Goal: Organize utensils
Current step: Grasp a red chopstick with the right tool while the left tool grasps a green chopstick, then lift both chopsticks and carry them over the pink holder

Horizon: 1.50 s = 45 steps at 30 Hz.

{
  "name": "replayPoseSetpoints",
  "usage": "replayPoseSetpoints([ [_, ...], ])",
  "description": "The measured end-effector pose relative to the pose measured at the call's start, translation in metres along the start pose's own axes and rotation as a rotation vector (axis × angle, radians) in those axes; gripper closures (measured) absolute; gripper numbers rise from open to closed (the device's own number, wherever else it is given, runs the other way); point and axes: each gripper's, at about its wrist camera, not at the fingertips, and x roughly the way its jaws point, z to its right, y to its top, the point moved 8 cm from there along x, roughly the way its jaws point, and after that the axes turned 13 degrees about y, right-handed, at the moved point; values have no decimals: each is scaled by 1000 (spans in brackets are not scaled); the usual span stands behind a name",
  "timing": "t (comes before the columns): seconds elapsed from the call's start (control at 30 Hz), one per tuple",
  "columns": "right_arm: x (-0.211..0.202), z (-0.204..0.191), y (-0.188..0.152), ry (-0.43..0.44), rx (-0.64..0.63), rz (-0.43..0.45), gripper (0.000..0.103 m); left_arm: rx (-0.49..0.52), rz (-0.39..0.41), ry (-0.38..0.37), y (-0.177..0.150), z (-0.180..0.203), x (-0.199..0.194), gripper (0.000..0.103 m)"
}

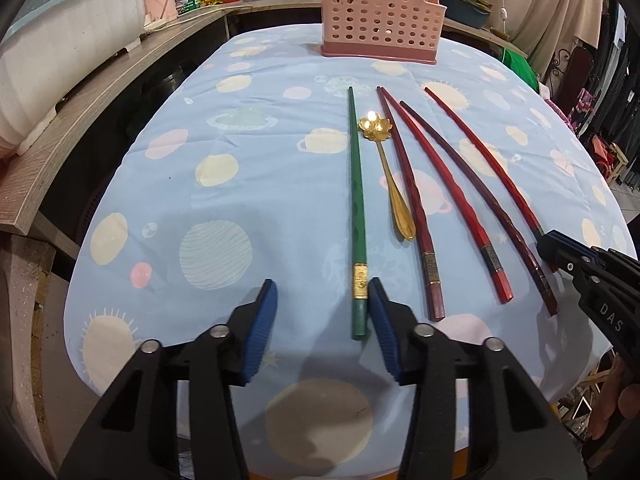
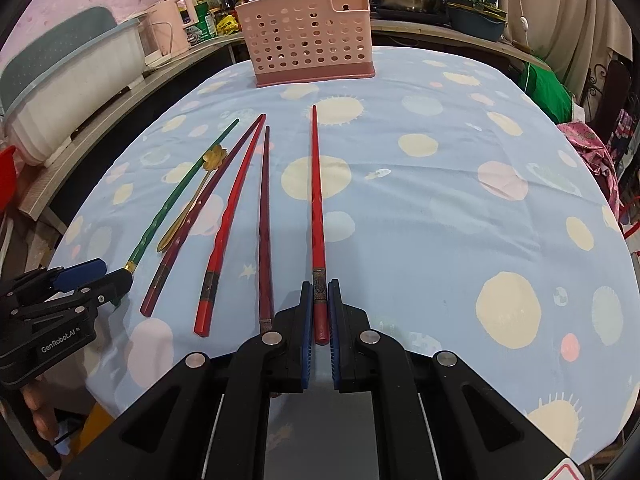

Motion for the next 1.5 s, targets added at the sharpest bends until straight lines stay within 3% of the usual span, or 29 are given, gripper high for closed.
replayPoseSetpoints([
  [0.2,-4,0,-4,7,17,-1,96,8,-7,-14,0,0,-2,94],
  [0.5,-15,-2,-3,16,29,18,96,-4,-4,-38,3,1,-13,96],
  [0.77,-45,-4,23,44,51,90,96,-43,48,-53,26,-12,-42,96],
  [1.1,-86,0,71,61,52,205,96,-118,176,-71,84,-36,-86,96],
  [1.5,-118,11,155,98,58,323,96,-163,295,-67,172,-52,-111,96],
])
